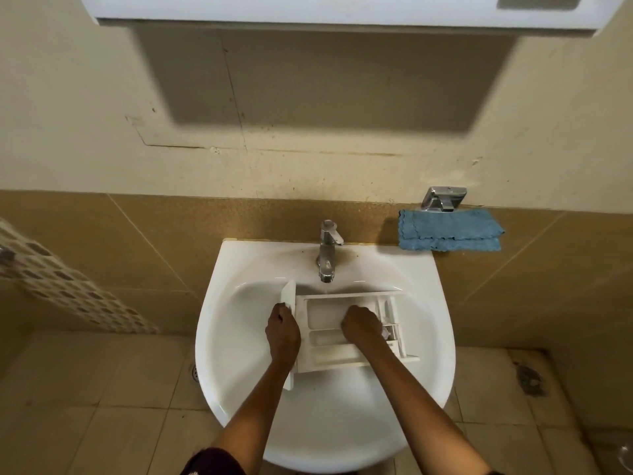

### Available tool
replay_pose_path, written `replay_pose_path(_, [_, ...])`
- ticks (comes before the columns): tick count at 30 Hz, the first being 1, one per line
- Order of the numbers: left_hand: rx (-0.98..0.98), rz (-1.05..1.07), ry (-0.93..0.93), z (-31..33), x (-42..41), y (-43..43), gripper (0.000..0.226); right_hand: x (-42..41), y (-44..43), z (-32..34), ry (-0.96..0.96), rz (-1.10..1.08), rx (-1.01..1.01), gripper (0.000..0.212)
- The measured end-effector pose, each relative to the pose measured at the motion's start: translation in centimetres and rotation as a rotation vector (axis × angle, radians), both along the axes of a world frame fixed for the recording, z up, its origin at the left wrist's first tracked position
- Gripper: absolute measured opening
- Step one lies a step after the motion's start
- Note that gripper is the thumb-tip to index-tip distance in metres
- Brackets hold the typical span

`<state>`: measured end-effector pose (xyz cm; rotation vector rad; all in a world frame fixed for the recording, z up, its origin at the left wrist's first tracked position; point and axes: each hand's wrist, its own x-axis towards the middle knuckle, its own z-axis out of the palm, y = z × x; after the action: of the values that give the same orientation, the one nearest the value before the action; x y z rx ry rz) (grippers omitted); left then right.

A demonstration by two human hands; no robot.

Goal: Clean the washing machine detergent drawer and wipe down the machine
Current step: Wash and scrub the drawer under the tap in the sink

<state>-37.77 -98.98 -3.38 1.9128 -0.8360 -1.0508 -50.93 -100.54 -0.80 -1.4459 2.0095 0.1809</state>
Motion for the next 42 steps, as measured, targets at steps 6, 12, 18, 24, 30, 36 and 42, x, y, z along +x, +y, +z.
replay_pose_path(6, [0.004, 0.01, 0.001, -0.1, -0.1, -0.1, 0.033, 1.5, 0.9, -0.4, -0.051, 0.292, -0.111, 0.034])
replay_pose_path(12, [0.013, 0.013, 0.011, 0.4, -0.1, 0.0, 0.033, -0.2, 1.0, -1.7, -0.006, 0.165, -0.123, 0.031])
replay_pose_path(18, [0.034, 0.014, 0.023, 0.4, -0.1, 0.0, 0.034, -3.4, -1.1, 0.6, -0.434, -0.281, -0.14, 0.022])
replay_pose_path(24, [0.032, -0.002, -0.008, 0.9, -0.2, 0.2, 0.03, -1.9, -5.1, 2.8, -1.482, -1.12, -0.087, 0.028])
replay_pose_path(30, [0.131, 0.005, -0.036, 0.9, 0.0, 0.2, 0.029, -0.1, -7.7, 1.6, -1.355, -1.044, 0.113, 0.027])
replay_pose_path(36, [0.246, 0.022, -0.051, 0.6, 0.8, -0.7, 0.039, 2.0, -7.4, 0.0, -1.416, -1.009, 0.275, 0.031])
replay_pose_path(42, [0.25, 0.03, -0.02, 0.7, 0.8, -0.6, 0.037, 2.2, -6.3, -0.4, -1.49, -1.088, 0.282, 0.023])
